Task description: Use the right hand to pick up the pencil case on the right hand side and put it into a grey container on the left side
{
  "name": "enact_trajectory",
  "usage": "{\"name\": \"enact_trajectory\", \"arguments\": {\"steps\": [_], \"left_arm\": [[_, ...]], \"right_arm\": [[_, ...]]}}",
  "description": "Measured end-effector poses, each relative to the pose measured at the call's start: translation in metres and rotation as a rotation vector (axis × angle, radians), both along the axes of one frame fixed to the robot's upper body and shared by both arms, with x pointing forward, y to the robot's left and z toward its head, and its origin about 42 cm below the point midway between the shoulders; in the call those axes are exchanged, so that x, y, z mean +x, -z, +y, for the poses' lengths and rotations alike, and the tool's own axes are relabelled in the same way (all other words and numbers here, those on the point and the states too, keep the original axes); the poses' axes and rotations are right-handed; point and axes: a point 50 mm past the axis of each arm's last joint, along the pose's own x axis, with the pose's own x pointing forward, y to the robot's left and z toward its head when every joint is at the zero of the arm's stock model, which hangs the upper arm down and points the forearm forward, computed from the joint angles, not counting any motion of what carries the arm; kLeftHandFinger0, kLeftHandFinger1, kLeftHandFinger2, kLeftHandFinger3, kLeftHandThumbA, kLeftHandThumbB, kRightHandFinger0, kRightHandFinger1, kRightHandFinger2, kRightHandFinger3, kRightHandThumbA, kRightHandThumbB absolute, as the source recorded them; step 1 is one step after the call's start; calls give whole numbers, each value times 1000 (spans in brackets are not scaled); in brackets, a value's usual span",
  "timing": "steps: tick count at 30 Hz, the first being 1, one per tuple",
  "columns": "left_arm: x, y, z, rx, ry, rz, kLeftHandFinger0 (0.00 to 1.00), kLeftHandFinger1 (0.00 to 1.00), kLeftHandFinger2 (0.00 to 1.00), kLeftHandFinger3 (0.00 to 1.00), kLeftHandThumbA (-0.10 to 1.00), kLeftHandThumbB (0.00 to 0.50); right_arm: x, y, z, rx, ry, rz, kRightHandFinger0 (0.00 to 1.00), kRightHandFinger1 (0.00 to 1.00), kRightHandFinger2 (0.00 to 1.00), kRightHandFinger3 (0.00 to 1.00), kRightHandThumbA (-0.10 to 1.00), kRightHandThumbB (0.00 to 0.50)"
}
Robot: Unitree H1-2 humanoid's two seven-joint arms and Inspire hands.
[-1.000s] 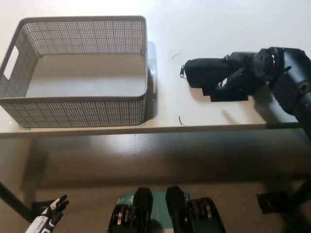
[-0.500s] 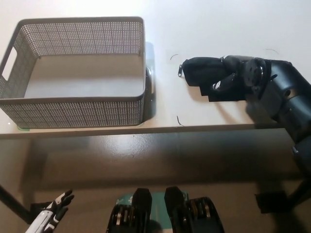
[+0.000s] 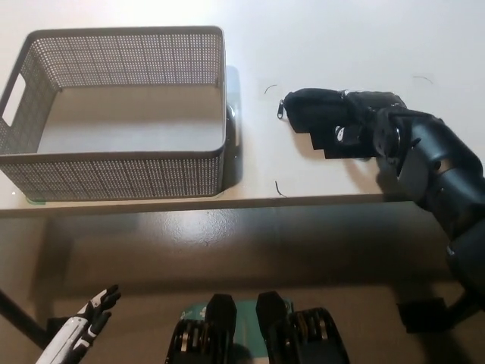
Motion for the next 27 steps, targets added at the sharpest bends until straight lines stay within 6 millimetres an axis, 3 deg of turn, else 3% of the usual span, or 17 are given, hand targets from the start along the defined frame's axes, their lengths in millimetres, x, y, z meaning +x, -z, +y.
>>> {"name": "enact_trajectory", "arguments": {"steps": [2, 3, 4, 5, 7, 8, 13, 15, 17, 18, 22, 25, 26, 27], "left_arm": [[0, 0, 0, 0, -1, 2, 1000, 1000, 1000, 1000, 1000, 428], [0, 0, 0, 0, -1, 2, 1000, 1000, 1000, 1000, 1000, 424], [0, 1, 0, 0, -1, 3, 1000, 1000, 1000, 1000, 1000, 423], [0, 1, 0, 0, -1, 4, 1000, 1000, 1000, 1000, 1000, 422], [0, 1, 0, 0, -2, 5, 1000, 1000, 1000, 1000, 1000, 421], [0, 1, 0, 0, -2, 5, 1000, 1000, 1000, 1000, 1000, 427], [0, 1, 0, 0, -3, 7, 1000, 1000, 1000, 1000, 1000, 449], [0, 1, 0, 0, -3, 7, 1000, 1000, 1000, 1000, 1000, 444], [0, 1, 1, 0, -3, 8, 1000, 1000, 1000, 1000, 1000, 440], [0, 2, 1, 1, -3, 9, 1000, 1000, 1000, 1000, 1000, 437], [0, 2, 1, 2, -3, 11, 1000, 1000, 1000, 1000, 1000, 439], [0, 2, 2, 3, -2, 12, 1000, 1000, 1000, 1000, 1000, 434], [0, 2, 2, 3, -2, 12, 1000, 1000, 1000, 1000, 1000, 439], [0, 2, 2, 4, -2, 13, 1000, 1000, 1000, 1000, 1000, 436]], "right_arm": [[0, 0, 0, 4, -2, -42, 37, 411, 850, 683, -100, 176], [-1, 1, 0, 7, -2, -60, 117, 497, 918, 723, -100, 177], [-1, 2, -1, 10, -4, -76, 67, 454, 858, 742, -100, 172], [-2, 4, -1, 12, -5, -91, 6, 432, 865, 816, -100, 173], [-3, 7, -2, 17, -7, -125, 0, 414, 865, 883, -100, 190], [-4, 8, -2, 17, -7, -126, 0, 393, 843, 868, -100, 207], [-8, 15, -4, 35, -26, -209, 0, 360, 837, 863, -100, 184], [-9, 16, -4, 45, -37, -243, 0, 309, 745, 767, -100, 185], [-9, 15, -4, 53, -45, -275, 0, 177, 591, 649, -100, 204], [-9, 14, -4, 57, -51, -294, 0, 142, 603, 672, -100, 179], [-9, 10, -6, 73, -73, -352, 0, 164, 703, 739, -100, 203], [-9, 8, -5, 88, -93, -388, 0, 171, 700, 730, -100, 189], [-10, 7, -5, 95, -102, -401, 0, 229, 776, 825, -100, 161], [-10, 6, -4, 102, -111, -414, 0, 232, 790, 848, -100, 148]]}}
